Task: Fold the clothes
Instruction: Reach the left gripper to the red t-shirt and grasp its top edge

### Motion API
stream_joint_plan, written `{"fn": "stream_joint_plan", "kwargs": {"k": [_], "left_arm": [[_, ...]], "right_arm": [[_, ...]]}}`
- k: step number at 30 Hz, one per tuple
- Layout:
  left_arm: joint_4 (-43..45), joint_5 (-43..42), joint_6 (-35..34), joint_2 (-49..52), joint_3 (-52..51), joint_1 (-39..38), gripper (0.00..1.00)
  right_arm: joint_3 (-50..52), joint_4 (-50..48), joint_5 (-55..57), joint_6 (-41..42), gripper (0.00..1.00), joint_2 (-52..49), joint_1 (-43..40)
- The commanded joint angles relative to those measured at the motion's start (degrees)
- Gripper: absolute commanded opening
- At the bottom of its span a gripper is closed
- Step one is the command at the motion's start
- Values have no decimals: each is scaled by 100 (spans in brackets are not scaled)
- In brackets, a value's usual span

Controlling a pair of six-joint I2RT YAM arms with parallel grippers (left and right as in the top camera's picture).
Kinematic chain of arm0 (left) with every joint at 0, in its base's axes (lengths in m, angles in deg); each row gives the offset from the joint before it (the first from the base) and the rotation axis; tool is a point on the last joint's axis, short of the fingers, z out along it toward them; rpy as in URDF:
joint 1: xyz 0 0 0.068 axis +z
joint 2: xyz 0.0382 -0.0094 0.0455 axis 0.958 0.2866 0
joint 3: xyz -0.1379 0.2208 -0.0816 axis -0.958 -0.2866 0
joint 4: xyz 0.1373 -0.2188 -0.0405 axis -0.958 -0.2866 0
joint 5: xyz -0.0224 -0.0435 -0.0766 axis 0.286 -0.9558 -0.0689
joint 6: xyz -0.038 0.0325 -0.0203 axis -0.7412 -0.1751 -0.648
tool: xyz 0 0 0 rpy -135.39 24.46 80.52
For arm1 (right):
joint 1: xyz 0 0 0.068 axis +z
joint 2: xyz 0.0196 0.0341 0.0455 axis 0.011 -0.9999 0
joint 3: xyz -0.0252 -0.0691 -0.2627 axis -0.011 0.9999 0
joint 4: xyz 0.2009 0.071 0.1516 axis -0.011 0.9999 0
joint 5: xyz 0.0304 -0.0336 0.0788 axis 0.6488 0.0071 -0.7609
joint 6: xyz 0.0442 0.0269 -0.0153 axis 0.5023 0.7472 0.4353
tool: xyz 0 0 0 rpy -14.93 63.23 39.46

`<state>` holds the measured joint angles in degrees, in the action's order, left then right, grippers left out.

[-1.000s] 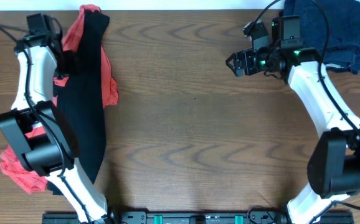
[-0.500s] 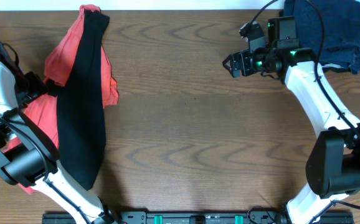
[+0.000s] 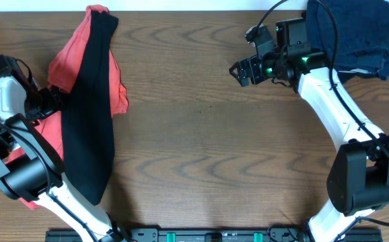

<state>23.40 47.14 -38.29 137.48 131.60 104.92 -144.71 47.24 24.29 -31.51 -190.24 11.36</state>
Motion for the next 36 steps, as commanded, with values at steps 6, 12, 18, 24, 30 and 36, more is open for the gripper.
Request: {"fn": "stream_joint_plan", "kwargs": {"k": [6, 12, 18, 24, 30, 36], "left_arm": [[168, 365, -17, 114, -118, 116, 78], [273, 365, -232, 398, -120, 138, 74], [269, 343, -358, 767, -120, 138, 56], [291, 345, -608, 820, -103, 138, 7], [142, 345, -748, 466, 267, 138, 6], [173, 343, -748, -400, 791, 136, 6]], "right_arm": [[-68, 13, -24, -96, 92, 2, 46], [-68, 7, -22, -98, 92, 2, 46], [-68, 13, -24, -96, 92, 2, 46], [-68, 13, -24, -96, 92, 2, 46], [-68, 9, -24, -96, 91, 2, 46], [-68, 13, -24, -96, 89, 2, 46]]}}
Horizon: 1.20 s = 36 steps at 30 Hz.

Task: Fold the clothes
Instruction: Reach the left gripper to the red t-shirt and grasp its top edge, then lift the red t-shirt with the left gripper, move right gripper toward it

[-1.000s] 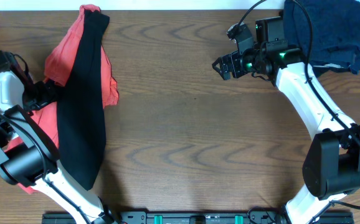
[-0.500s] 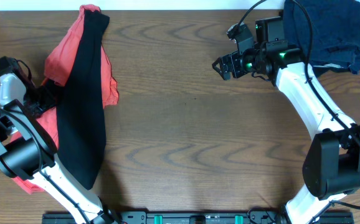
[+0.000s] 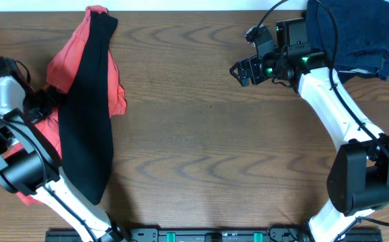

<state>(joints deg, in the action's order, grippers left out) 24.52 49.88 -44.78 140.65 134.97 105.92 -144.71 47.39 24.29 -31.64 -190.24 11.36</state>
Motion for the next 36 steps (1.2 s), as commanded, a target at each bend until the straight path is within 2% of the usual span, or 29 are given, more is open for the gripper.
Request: {"fn": "stream_joint_plan", "kwargs": {"k": [1, 11, 18, 29, 36], "left_arm": [[83, 70, -101, -907, 553, 35, 6], [992, 13, -116, -2754, 839, -37, 6], [1316, 7, -90, -3580, 839, -474, 6], [1464, 7, 122, -3694, 839, -1187, 6], [1482, 7, 146, -3694, 839, -2068, 6]], "right_arm": [[-68, -2, -24, -83, 89, 2, 46], [-68, -9, -26, -81, 89, 2, 46], [-68, -9, -70, -61, 89, 2, 46], [-68, 70, -72, -63, 89, 2, 46], [-157, -101, -328, -61, 88, 57, 13]]}}
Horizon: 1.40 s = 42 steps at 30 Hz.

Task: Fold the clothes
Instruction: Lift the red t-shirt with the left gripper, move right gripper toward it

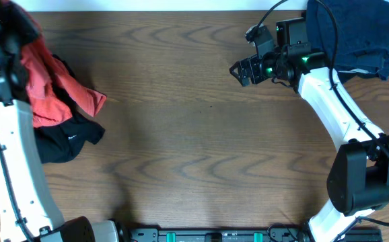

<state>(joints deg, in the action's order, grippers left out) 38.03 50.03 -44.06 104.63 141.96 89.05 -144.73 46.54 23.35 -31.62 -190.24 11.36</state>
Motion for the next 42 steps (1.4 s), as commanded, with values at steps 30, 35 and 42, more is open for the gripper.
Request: {"fn": "stream_joint_plan", "kwargs": {"k": [30, 35, 42], "left_arm": [[859, -245, -409, -754, 138, -1617, 6], [903, -310, -431, -726, 138, -1617, 6], [994, -313, -555, -680, 138, -1617, 6]], "right_arm": [[-192, -179, -1088, -728, 90, -149, 822], [-195, -269, -1093, -699, 89, -212, 1093], [-195, -367, -1464, -704, 89, -212, 1263]]}}
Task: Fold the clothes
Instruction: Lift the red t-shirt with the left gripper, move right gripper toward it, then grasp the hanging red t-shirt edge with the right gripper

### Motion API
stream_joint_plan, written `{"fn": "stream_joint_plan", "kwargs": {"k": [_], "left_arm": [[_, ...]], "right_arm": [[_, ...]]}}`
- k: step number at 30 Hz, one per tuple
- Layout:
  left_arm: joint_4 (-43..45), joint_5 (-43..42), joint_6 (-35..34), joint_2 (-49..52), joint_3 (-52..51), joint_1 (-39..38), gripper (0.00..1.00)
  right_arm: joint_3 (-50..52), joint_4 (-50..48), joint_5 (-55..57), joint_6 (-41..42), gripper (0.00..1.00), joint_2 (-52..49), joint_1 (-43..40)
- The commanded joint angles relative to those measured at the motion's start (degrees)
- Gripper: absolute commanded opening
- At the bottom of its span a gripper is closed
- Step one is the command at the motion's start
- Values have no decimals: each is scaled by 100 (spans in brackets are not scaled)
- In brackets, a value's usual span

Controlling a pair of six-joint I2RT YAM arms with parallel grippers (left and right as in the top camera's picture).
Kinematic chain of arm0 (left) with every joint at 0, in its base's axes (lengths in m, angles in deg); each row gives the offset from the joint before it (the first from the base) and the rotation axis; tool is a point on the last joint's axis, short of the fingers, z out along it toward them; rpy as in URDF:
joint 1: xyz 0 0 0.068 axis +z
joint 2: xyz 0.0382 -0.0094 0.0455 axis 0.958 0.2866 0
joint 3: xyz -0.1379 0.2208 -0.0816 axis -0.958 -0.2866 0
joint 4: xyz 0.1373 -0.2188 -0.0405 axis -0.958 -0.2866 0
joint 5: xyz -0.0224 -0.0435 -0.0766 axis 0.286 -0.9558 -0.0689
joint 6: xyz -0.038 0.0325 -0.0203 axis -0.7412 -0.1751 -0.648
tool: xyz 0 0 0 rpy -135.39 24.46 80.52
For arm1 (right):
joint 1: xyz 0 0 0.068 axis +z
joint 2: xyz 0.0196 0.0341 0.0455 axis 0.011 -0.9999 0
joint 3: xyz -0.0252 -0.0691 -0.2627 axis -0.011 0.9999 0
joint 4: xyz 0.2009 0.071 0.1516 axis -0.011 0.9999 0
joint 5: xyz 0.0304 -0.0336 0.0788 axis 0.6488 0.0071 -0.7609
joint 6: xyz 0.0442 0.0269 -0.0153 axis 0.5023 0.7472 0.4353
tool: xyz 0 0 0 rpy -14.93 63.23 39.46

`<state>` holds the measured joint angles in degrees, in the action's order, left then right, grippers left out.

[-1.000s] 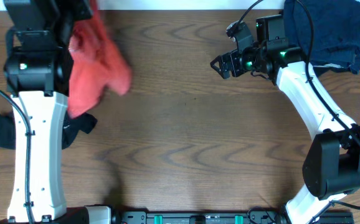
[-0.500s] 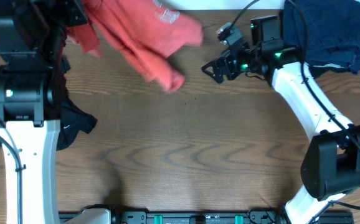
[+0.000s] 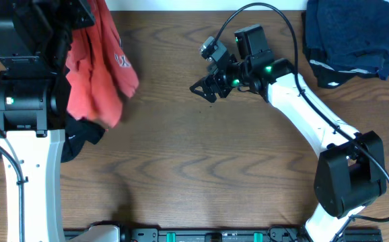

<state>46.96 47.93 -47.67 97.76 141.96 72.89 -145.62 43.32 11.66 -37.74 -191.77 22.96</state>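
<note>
A coral-red garment (image 3: 100,67) with a black part (image 3: 80,138) hangs from my left gripper (image 3: 80,13), which is raised high towards the overhead camera at the far left. The gripper is shut on the cloth's top, and its fingers are mostly hidden by the arm and cloth. The black lower end still touches the table. My right gripper (image 3: 204,89) hovers open over the bare wood at the top centre, with nothing between its fingers, a short way right of the hanging garment.
A heap of dark blue clothes (image 3: 349,33) lies at the back right corner. The left arm's white link (image 3: 33,168) runs down the left side. The wooden table (image 3: 194,175) shows between the arms.
My left arm has risen further, and the red garment now hangs higher and more to the right. My right gripper has moved left from beside the blue heap to the table's top centre.
At first the red-and-black garment lay spread along the left side with my left gripper at its left edge. Then it was bunched and lifted at the far left. Now it hangs high, and my right gripper, still until now, has moved towards it.
</note>
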Motion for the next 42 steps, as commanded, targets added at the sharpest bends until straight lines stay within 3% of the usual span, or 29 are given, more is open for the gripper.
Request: {"fn": "stream_joint_plan", "kwargs": {"k": [1, 13, 21, 25, 35, 42], "left_arm": [[96, -111, -201, 7, 138, -2, 6], [-68, -452, -199, -125, 138, -68, 6], [-66, -474, -199, -122, 138, -68, 6], [-87, -514, -197, -122, 138, -66, 6], [-186, -511, -195, -92, 138, -66, 6], [-251, -511, -197, -68, 138, -66, 6]], "right_arm": [[-105, -92, -317, -92, 89, -61, 129], [-105, -1220, -339, -170, 90, -164, 385], [-105, -1738, -767, -20, 90, -710, 546], [-105, -1998, -1515, 271, 88, -997, 632], [-105, -2208, -2157, 538, 88, -986, 745], [-105, -2205, -1794, 546, 88, -988, 761]]}}
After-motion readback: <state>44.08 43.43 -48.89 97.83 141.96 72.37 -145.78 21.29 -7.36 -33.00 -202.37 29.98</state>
